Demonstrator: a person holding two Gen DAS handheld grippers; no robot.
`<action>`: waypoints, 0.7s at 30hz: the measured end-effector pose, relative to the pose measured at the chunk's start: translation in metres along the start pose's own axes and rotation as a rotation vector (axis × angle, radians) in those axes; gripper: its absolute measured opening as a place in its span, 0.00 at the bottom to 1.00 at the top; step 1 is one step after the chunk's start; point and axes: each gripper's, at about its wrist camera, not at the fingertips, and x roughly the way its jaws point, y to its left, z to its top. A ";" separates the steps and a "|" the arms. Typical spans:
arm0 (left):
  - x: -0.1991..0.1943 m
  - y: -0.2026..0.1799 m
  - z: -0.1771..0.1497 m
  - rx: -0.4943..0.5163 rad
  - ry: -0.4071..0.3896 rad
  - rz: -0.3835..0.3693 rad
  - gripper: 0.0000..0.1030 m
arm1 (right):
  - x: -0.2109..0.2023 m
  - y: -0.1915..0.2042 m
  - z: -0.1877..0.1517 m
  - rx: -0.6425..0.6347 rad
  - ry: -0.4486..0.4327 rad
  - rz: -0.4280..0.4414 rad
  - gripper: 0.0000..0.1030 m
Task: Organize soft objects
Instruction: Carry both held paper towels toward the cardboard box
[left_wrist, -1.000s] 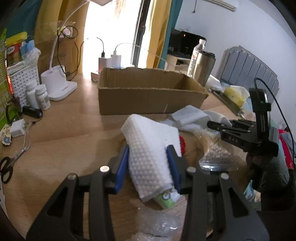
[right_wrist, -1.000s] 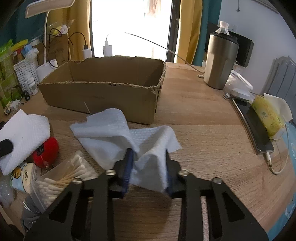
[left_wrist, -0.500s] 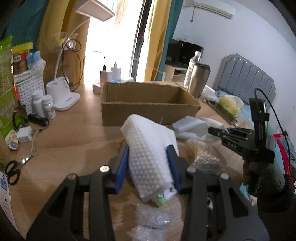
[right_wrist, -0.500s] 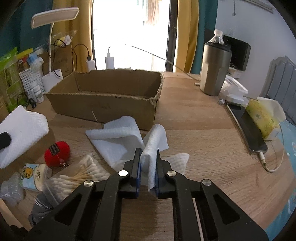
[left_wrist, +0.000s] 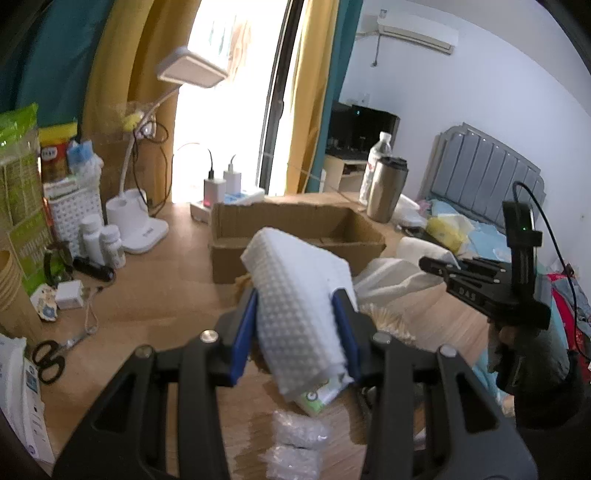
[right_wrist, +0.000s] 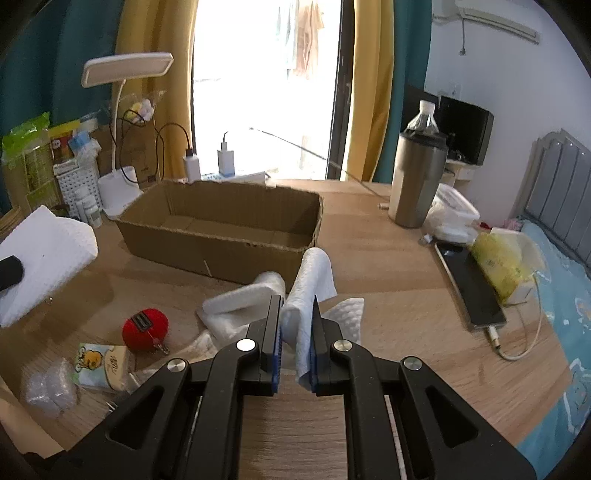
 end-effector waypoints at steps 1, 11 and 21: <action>-0.002 0.000 0.002 0.006 -0.009 0.001 0.41 | -0.003 0.000 0.002 0.000 -0.009 -0.001 0.12; -0.004 0.005 0.025 0.016 -0.079 0.017 0.41 | -0.034 -0.001 0.022 0.017 -0.156 -0.061 0.12; 0.013 0.014 0.053 0.019 -0.101 0.031 0.41 | -0.024 -0.007 0.041 0.034 -0.182 -0.067 0.12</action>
